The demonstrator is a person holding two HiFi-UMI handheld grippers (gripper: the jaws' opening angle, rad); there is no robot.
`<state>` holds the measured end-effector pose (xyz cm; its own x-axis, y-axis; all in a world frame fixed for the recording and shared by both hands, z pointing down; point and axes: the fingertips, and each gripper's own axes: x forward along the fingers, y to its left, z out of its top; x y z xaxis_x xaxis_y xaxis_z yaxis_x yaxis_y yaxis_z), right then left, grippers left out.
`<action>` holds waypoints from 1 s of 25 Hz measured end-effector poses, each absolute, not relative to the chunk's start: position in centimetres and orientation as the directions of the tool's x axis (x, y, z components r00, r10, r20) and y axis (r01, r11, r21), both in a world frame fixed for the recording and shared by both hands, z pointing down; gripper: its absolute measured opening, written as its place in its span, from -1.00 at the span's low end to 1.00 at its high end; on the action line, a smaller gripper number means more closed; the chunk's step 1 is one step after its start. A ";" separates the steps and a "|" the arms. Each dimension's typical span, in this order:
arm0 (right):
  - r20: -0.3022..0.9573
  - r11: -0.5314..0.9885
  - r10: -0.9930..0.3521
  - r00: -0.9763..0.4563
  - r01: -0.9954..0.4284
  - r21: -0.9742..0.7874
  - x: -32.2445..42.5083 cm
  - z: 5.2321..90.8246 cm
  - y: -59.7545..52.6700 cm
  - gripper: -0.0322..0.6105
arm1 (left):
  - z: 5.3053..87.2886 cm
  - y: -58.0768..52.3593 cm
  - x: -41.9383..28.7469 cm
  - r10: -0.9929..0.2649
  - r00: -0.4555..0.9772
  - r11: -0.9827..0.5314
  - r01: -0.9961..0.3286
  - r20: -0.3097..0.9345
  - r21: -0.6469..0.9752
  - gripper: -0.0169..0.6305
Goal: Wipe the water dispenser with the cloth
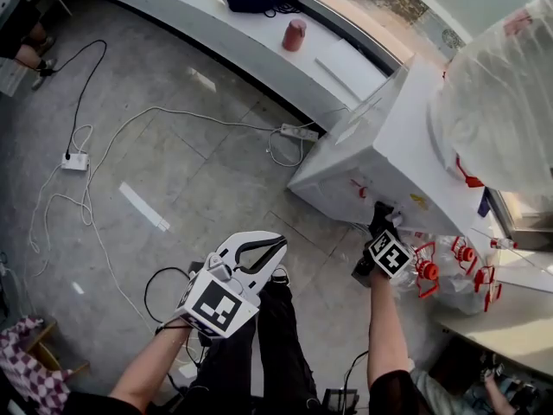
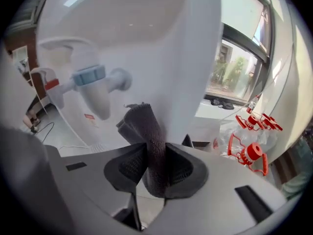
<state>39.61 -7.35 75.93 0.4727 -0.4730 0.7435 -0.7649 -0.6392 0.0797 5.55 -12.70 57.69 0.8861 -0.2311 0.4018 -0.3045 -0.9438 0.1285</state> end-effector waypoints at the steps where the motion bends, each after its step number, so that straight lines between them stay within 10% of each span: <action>1: 0.742 -0.645 -0.481 0.467 -0.762 0.062 39.9 75.8 -6.8 -0.56 | 57.5 -12.7 6.1 -0.228 0.889 -0.944 -0.301 0.397 0.132 -0.89; 25: 0.831 -0.243 -0.549 0.094 -0.969 -0.050 22.9 85.2 -15.0 -0.57 | 60.4 -12.3 2.7 -0.301 0.840 -0.903 -0.404 0.452 0.148 -0.89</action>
